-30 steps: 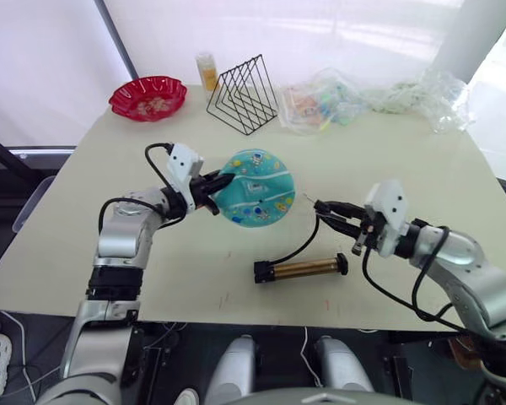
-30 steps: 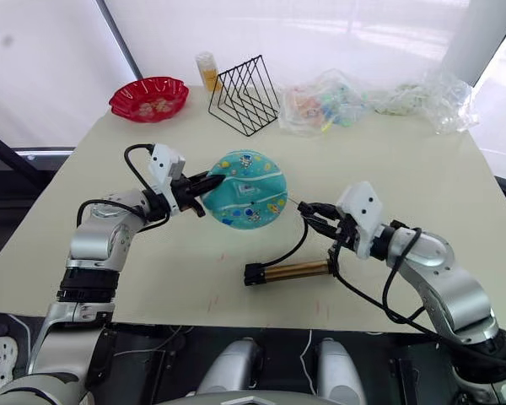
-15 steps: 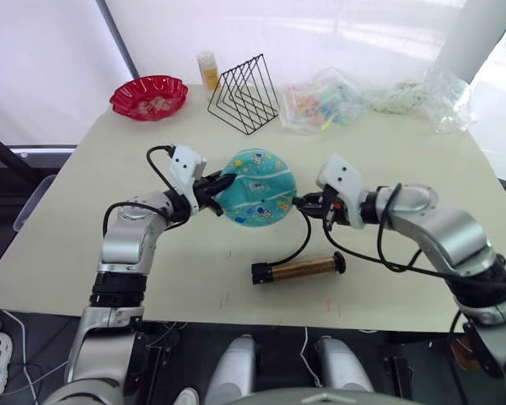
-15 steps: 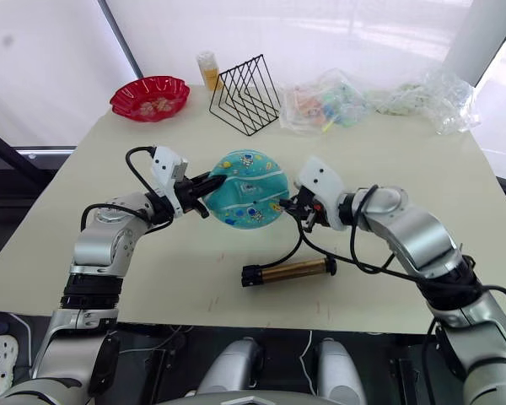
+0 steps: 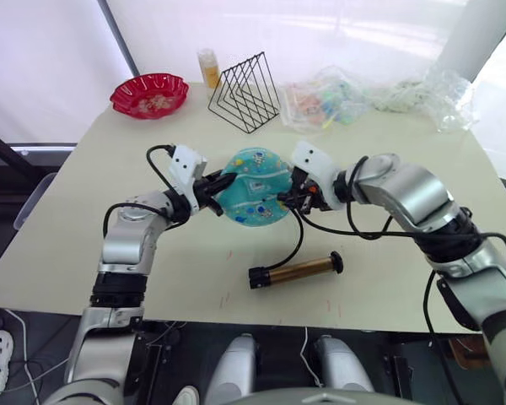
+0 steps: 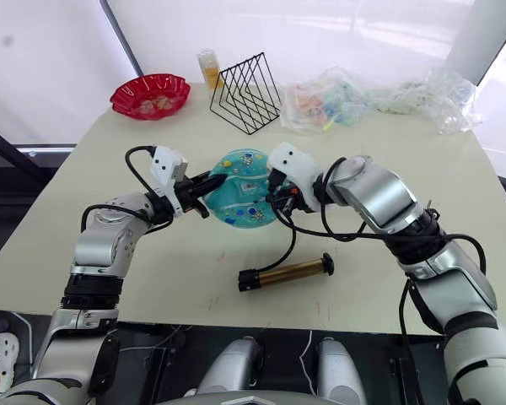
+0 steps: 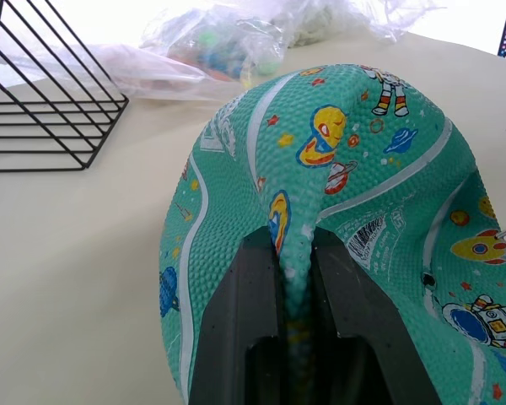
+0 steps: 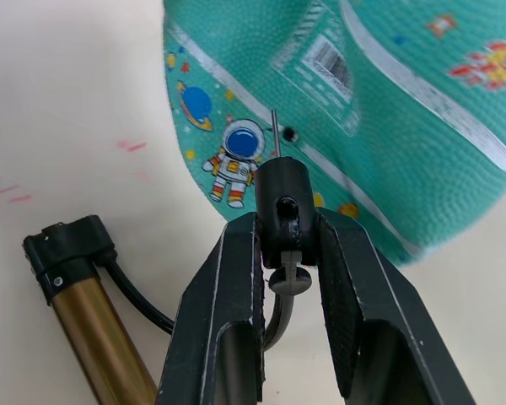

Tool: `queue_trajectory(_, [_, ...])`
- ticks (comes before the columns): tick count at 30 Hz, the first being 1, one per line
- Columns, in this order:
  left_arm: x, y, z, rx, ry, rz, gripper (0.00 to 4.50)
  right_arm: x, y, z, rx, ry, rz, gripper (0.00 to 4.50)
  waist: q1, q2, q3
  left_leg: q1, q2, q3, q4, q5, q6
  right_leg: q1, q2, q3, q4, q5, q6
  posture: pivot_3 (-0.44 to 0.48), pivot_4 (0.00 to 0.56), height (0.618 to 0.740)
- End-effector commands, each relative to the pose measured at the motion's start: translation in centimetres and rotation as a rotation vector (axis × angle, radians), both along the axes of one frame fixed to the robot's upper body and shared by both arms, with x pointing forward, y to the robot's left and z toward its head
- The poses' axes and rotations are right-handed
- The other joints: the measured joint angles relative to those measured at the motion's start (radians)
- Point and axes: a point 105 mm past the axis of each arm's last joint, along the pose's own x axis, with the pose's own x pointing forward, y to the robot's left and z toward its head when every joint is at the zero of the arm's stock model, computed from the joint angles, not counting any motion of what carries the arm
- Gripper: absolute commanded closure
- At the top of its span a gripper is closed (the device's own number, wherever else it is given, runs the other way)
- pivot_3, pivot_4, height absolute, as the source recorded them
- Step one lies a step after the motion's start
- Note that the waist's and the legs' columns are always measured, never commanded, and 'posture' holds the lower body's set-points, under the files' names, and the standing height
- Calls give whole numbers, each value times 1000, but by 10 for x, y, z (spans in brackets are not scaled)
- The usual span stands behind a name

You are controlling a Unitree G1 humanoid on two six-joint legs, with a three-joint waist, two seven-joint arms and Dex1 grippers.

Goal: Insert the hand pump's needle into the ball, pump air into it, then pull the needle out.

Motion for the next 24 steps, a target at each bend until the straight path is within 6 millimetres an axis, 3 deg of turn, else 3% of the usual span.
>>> queue_trajectory(1, [-1, -7, -8, 11, 15, -19, 4449, -2, 8, 7, 2, -14, 33, 4107, 0, 0, 0, 0, -1, 0, 0, 0, 0, 0, 0, 0, 0, 0, 0, 0, 150, 740])
queue_trajectory(24, [-1, -9, -10, 16, 18, -23, 4449, 20, 6, -10, -44, 60, -147, 4107, -2, 1, 0, 1, -3, -2, 0, 1, -2, 0, 0, 0, 2, 0, 0, 0, 150, 740])
